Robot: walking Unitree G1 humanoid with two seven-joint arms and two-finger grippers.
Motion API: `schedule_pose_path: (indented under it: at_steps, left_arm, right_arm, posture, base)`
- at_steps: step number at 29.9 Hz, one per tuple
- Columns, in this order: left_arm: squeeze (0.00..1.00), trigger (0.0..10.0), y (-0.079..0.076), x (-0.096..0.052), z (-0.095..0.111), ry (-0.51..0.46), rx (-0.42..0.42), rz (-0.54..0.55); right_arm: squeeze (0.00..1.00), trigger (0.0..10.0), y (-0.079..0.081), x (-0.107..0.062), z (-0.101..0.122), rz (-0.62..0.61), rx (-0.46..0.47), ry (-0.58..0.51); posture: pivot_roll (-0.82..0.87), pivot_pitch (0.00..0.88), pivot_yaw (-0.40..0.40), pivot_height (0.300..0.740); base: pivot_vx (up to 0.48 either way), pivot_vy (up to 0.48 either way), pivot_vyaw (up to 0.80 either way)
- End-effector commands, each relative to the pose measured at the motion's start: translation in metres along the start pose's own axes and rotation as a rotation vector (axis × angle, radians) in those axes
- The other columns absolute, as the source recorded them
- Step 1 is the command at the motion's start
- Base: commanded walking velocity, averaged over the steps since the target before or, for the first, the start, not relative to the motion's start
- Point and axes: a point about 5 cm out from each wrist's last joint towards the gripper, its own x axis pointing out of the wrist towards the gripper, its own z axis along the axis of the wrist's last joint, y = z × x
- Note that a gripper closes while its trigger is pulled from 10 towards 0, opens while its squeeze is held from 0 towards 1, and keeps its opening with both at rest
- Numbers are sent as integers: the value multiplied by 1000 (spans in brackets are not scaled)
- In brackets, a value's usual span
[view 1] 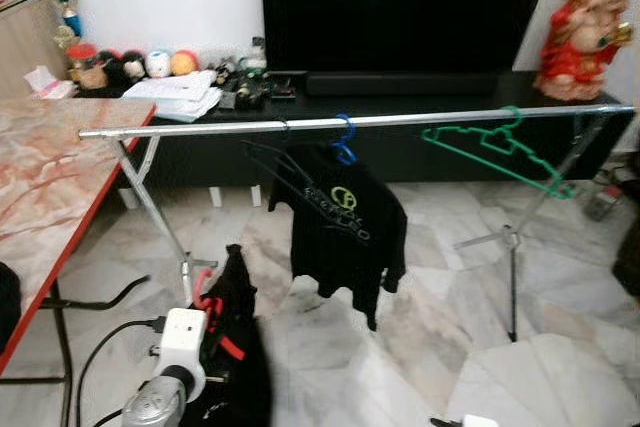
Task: Hang hanger
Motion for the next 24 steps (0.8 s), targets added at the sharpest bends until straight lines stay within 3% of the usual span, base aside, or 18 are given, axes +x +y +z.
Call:
schedule_pose_path:
  at_steps: [1, 16, 24]
  left_arm:
    - [0, 10000, -1, 1, 6, -22, -2, -2]
    - [0, 10000, -2, 3, 11, -37, 7, 0]
    - [0, 10000, -7, 2, 10, -36, 34, -14]
  right_arm:
    - [0, 10000, -4, 0, 4, -5, -11, -6]
    - [0, 10000, -10, -1, -3, -22, 11, 13]
    - [0, 10000, 7, 1, 2, -7, 0, 11]
  posture:
    - [12, 0, 15, 740]
    - [15, 39, 8, 740]
    - [16, 47, 1, 740]
  base:
    - [0, -480, 800]
    - [0, -480, 84]
    - [0, -480, 0]
